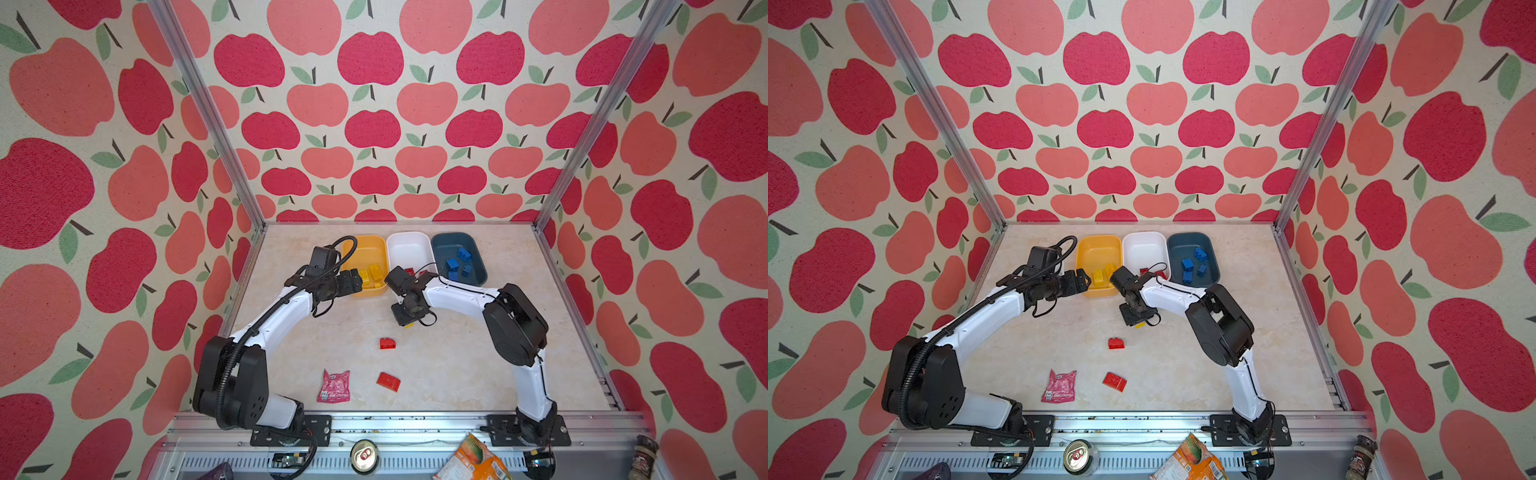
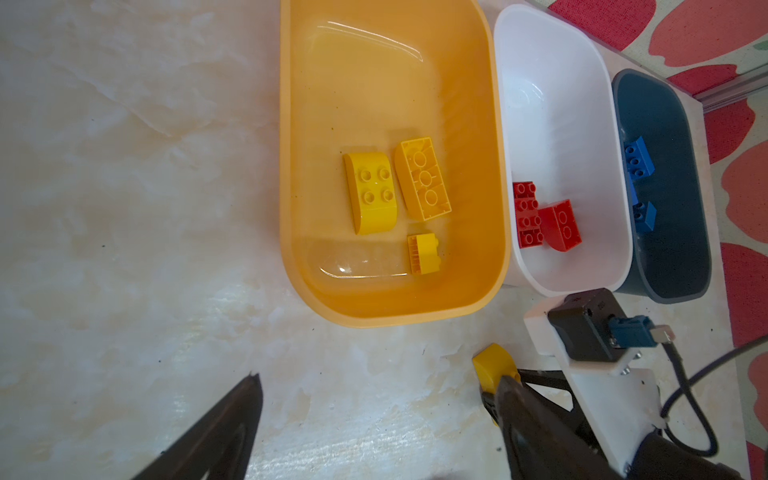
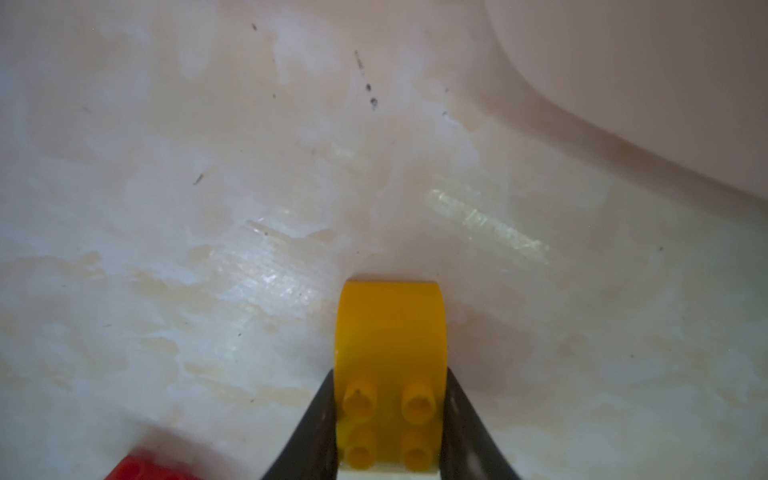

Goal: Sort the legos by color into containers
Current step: 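Carry the curved yellow brick into the yellow bin and open the right gripper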

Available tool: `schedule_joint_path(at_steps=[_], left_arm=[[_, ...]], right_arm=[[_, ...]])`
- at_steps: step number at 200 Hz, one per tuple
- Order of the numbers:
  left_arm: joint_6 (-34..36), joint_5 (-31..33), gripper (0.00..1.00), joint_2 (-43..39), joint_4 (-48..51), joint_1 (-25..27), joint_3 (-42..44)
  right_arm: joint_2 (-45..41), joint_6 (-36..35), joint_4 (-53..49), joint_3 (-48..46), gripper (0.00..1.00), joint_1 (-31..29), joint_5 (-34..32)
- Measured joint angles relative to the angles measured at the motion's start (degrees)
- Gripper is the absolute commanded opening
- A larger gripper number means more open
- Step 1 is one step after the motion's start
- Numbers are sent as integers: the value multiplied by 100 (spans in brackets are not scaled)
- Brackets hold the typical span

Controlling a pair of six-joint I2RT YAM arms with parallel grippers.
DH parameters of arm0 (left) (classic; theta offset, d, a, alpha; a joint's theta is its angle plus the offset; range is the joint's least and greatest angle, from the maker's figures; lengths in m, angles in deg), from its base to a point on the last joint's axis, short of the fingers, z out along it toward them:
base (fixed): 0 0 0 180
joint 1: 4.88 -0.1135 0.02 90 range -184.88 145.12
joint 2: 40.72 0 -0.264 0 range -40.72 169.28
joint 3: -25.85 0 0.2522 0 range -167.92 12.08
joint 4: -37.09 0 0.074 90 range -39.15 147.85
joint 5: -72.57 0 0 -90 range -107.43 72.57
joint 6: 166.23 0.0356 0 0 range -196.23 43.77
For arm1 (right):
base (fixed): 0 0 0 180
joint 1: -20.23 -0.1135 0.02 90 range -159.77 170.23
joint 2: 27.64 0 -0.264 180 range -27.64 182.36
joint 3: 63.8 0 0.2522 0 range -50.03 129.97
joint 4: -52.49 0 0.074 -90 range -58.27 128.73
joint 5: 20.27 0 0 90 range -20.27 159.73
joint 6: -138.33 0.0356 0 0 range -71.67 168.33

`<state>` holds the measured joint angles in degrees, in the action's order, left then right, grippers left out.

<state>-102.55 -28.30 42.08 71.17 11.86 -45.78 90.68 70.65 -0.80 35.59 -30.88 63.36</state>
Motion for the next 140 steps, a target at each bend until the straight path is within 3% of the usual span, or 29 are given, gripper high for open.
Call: schedule_joint_path(at_steps=[80,140], left_arm=[[-39,-17,90,-68,-2,-26,96],[-111,-17,90,-212,-39,-63,212]], right_arm=[[-201,-48,-339,579,30,-28,-111],[-232,-284,-466,1694,30,-26,-105]])
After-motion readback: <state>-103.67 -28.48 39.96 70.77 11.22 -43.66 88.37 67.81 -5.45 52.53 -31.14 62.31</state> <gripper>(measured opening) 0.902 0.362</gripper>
